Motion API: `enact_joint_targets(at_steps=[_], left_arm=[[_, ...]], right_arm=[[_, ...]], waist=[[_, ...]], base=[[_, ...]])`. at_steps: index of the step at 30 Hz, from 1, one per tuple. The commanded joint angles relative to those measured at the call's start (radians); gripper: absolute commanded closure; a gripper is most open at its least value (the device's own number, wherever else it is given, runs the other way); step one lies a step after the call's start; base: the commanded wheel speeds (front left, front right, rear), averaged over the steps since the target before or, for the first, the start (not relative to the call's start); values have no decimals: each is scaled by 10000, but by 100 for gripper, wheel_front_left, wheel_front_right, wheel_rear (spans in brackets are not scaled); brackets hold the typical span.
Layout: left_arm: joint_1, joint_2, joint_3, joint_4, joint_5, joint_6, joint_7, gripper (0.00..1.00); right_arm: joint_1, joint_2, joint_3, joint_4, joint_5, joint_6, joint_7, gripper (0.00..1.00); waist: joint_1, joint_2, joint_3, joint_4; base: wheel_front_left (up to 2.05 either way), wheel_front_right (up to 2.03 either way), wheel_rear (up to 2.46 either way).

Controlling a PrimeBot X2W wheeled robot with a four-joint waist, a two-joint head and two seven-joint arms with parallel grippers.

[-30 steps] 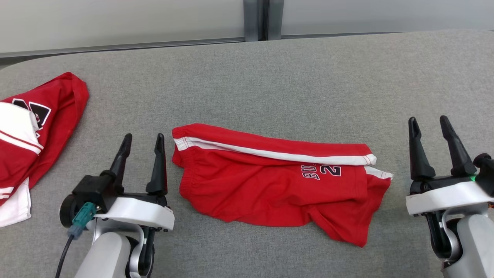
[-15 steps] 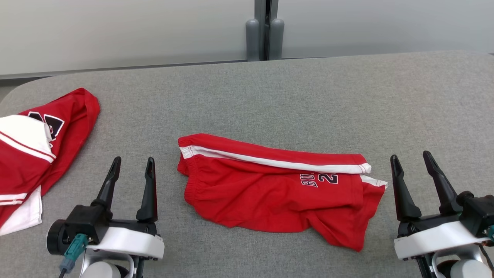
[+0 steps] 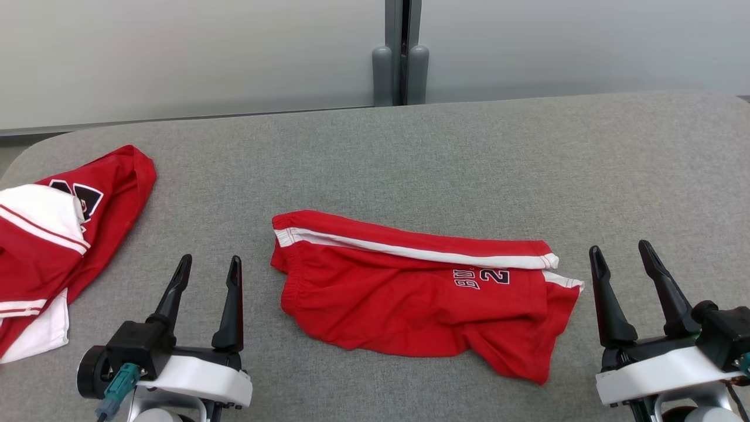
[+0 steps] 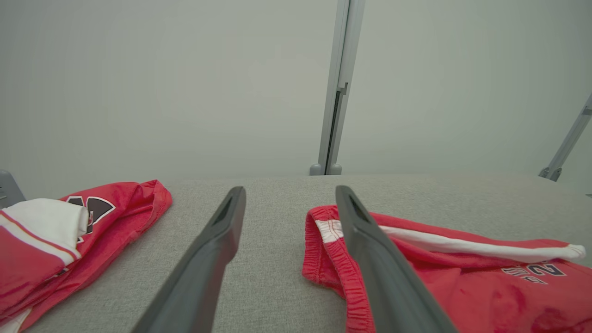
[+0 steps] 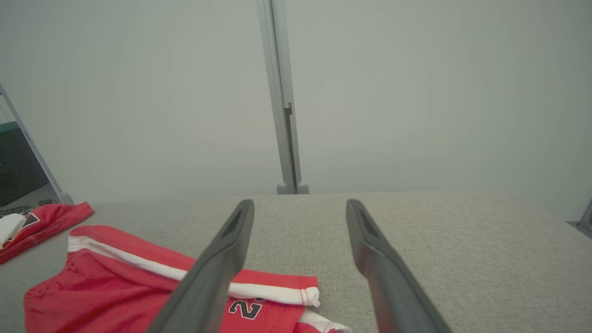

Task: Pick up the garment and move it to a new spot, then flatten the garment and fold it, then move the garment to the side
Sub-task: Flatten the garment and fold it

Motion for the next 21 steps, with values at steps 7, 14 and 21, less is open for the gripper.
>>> enact_joint_targets(at_steps=[7,14,21], left_arm=[[-56,55,-79,36,-46,62,56,0],[-1030,-131,-576,534,-340,-516,893,0],[-2607,-405,-908,2475,-1052,-1277,2418,0]], right_arm=[[155,40,-35,-17,71,0,12,0],[-20,63,-62,-34,179,0,36,0],[-350,79,178,53,201,0,38,0]], waist=[[0,0,-66,40],[0,0,155,82],[0,0,557,-171]], base=[[0,0,0],[0,0,0],[0,0,0]])
